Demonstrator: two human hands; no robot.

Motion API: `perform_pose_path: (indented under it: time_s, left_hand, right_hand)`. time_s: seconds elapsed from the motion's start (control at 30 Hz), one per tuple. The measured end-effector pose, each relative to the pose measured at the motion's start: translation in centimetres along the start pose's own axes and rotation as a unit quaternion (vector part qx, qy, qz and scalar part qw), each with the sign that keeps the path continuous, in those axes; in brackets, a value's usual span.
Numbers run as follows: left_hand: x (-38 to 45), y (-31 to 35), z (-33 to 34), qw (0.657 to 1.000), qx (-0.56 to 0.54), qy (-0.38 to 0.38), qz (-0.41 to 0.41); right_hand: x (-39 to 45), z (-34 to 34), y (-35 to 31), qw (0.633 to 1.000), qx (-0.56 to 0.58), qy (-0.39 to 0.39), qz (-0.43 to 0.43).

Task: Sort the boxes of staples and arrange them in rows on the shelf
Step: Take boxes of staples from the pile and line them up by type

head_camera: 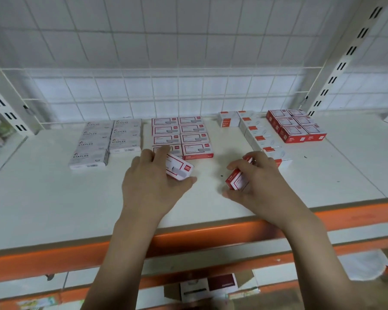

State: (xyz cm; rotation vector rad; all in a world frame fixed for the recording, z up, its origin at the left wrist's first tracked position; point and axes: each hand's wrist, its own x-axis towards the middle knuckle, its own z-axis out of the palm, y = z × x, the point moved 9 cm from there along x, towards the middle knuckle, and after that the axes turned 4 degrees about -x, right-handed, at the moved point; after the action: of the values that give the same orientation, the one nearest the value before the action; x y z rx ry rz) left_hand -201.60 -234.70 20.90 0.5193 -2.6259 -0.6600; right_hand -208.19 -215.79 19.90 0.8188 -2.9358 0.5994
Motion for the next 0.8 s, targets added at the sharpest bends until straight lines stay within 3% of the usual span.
perform_pose_path:
  time_s: [0.3,0.43,0.8]
  left_hand:
    - [-0.5,-2.0,-0.3,0.998,0.007,0.032,-0.054]
    - [-0.8,-1.3,-0.7,0.998,0.042,0.039,-0.020]
    - [-1.1,-1.3,0.2,0.997,0.023,-0.048,0.049]
  right_hand:
    - [0.6,0.7,-1.0,0.999,-0.026,0.001,0.022]
    - [0.9,1.2,-1.3,0.999,-0.036,-0.001,0.027]
    - [1.7,1.8,-1.8,0.998,-0.029,-0.016,0.044]
